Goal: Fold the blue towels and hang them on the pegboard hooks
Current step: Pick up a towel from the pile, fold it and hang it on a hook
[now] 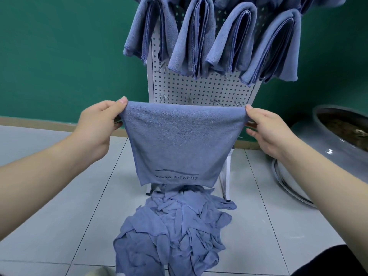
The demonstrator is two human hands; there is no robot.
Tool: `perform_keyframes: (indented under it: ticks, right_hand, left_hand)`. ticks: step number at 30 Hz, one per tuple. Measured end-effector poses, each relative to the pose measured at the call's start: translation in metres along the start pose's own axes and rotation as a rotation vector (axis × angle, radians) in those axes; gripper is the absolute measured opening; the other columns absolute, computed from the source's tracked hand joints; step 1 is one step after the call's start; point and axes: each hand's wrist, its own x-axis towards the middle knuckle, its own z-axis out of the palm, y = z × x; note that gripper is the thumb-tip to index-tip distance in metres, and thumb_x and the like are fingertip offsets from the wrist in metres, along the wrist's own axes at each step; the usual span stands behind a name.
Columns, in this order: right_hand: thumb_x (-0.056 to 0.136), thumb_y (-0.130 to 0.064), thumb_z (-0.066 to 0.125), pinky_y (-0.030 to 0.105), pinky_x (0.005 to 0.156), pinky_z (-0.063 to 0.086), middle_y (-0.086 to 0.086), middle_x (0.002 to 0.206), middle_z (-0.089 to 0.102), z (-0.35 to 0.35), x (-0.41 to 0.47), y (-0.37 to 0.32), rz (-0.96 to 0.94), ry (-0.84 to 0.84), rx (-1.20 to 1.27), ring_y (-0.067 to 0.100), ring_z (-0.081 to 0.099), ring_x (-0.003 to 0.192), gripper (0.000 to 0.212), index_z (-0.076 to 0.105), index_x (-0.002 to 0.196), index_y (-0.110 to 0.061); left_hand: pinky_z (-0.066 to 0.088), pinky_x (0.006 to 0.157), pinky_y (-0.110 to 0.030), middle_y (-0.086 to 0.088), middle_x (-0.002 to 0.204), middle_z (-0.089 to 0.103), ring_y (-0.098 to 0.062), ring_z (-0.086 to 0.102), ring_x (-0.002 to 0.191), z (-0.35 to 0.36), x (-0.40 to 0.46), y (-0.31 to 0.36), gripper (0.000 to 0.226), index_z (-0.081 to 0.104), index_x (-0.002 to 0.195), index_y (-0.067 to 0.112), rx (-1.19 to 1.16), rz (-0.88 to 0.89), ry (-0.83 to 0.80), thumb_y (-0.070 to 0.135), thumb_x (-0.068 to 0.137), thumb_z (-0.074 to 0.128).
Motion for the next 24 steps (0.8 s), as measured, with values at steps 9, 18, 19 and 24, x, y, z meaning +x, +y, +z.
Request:
perform_keyframes:
  ticks: [9,18,19,24]
  right_hand:
    - [0.101,-0.019,0.063,0.03,0.089,0.053,0.004,0.106,0.077,-0.003,-0.003,-0.009,-0.044,-0.059,0.127,0.018,0.072,0.097,0.011,0.072,0.098,-0.013]
    - [0.089,-0.012,0.079,0.038,0.084,0.056,0.017,0.105,0.07,-0.005,0.003,-0.003,-0.049,-0.021,0.085,0.026,0.069,0.089,0.028,0.063,0.11,-0.003]
    - [0.085,-0.015,0.081,0.039,0.085,0.058,0.018,0.113,0.072,-0.007,0.004,-0.002,-0.007,-0.032,0.1,0.028,0.072,0.097,0.04,0.064,0.118,0.0]
    - [0.096,-0.005,0.067,0.029,0.071,0.063,0.007,0.09,0.077,-0.013,0.005,0.012,0.244,-0.091,0.037,0.021,0.071,0.084,0.008,0.072,0.099,0.0]
  left_hand:
    - [0.057,0.091,-0.027,-0.007,0.113,0.077,-0.018,0.073,0.101,0.004,-0.003,0.008,0.014,0.074,0.109,0.01,-0.123,0.033,-0.049,0.007,0.099,0.064]
    - [0.059,0.093,-0.033,-0.017,0.119,0.072,-0.023,0.069,0.103,-0.009,0.013,0.008,0.025,0.065,0.122,-0.007,-0.009,-0.139,-0.284,0.004,0.101,0.058]
    - [0.059,0.095,-0.03,-0.017,0.121,0.072,-0.023,0.069,0.106,-0.012,0.013,0.008,0.026,0.066,0.122,-0.008,0.03,-0.194,-0.357,0.003,0.1,0.057]
    - [0.061,0.087,-0.031,-0.021,0.127,0.07,-0.025,0.069,0.105,-0.027,0.02,-0.007,0.029,0.063,0.12,-0.012,0.144,-0.391,-0.358,0.008,0.1,0.062]
